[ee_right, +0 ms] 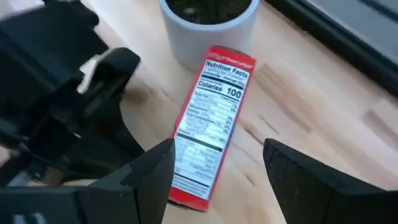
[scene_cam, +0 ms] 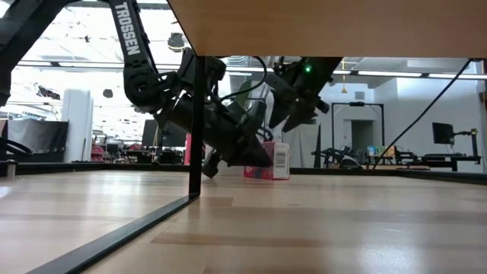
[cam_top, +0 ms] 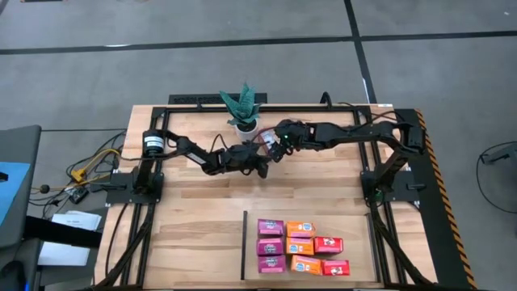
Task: Stack cereal on shelf
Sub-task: Put the red cereal box on the upper right shelf
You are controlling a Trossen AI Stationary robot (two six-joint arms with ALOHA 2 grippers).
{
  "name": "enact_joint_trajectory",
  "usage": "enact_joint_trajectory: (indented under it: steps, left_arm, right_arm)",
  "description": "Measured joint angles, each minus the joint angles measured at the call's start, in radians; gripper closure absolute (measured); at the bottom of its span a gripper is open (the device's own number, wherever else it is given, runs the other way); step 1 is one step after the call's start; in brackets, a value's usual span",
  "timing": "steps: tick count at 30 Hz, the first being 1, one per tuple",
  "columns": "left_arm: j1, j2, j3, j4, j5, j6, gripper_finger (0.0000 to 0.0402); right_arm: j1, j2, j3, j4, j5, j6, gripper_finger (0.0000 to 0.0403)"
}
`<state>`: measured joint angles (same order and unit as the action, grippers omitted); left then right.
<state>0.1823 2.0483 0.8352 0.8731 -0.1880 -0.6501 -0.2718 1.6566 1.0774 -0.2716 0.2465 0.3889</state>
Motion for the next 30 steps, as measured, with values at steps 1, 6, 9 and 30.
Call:
enact_joint_trajectory:
  steps: [1, 6, 9, 30]
  left_arm:
    - [-0.001, 0.0, 0.0, 0.0, 0.001, 0.014, 0.04]
    - [-0.001, -0.003, -0.001, -0.019, 0.123, 0.02, 0.04]
    - [-0.001, -0.008, 0.0, -0.06, 0.21, 0.03, 0.04]
    - [-0.113, -0.828, -0.339, -0.661, -0.091, 0.055, 0.0401]
  right_arm:
    - [-0.007, 0.0, -0.013, 0.026, -0.019, 0.003, 0.0135]
    - [-0.027, 0.0, -0.024, 0.049, -0.088, -0.021, 0.0125]
    - [-0.032, 0.0, -0.024, 0.051, -0.094, -0.058, 0.011]
    - [-0.023, 0.047, -0.02, 0.161, -0.039, -0.078, 0.0053]
